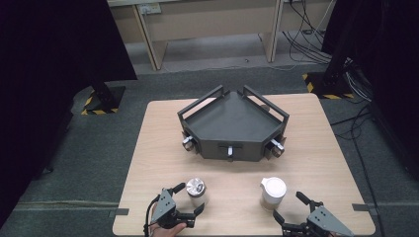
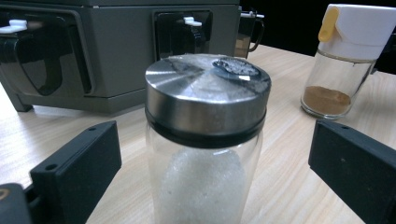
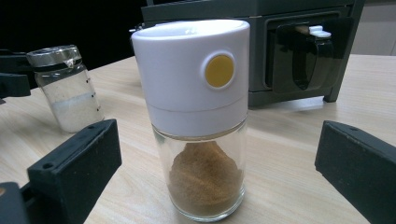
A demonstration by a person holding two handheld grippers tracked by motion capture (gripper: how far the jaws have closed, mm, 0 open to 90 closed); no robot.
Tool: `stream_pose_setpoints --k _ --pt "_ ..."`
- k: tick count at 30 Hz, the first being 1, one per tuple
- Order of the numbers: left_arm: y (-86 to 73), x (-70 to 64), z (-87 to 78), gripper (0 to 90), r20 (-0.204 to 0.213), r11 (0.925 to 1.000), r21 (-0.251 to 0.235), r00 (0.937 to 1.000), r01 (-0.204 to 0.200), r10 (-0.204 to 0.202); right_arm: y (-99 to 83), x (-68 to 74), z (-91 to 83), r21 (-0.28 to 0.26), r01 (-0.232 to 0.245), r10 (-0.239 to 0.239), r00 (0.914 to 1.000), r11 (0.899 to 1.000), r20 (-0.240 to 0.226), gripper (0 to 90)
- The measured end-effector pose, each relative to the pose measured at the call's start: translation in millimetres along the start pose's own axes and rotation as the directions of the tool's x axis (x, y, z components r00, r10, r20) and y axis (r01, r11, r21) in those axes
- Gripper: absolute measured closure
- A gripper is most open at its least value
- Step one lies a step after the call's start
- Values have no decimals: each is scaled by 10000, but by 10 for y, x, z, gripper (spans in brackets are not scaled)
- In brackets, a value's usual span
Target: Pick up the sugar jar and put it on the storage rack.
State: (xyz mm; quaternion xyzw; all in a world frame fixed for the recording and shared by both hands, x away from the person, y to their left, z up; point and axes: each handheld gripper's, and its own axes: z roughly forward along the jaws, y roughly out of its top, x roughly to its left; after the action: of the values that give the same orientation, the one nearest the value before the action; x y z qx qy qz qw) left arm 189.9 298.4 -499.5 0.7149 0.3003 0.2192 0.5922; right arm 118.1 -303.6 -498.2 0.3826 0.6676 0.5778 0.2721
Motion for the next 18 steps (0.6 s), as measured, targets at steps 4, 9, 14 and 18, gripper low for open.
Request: stream_pose_setpoints --k 4,9,14,18 --pt "13 4 35 18 8 10000 21 10000 -9 9 0 0 1 5 -2 2 10000 10000 -3 6" --pt "31 16 77 33 43 9999 82 9999 -105 104 0 0 2 14 -9 9 10000 10000 -9 6" --pt "49 25 113 41 28 9999 79 9999 -136 136 -1 -1 2 8 -20 20 10000 10000 -23 5" --pt "57 29 140 41 46 9998 118 9999 -152 151 -1 -2 3 12 -23 23 10000 10000 -27 6"
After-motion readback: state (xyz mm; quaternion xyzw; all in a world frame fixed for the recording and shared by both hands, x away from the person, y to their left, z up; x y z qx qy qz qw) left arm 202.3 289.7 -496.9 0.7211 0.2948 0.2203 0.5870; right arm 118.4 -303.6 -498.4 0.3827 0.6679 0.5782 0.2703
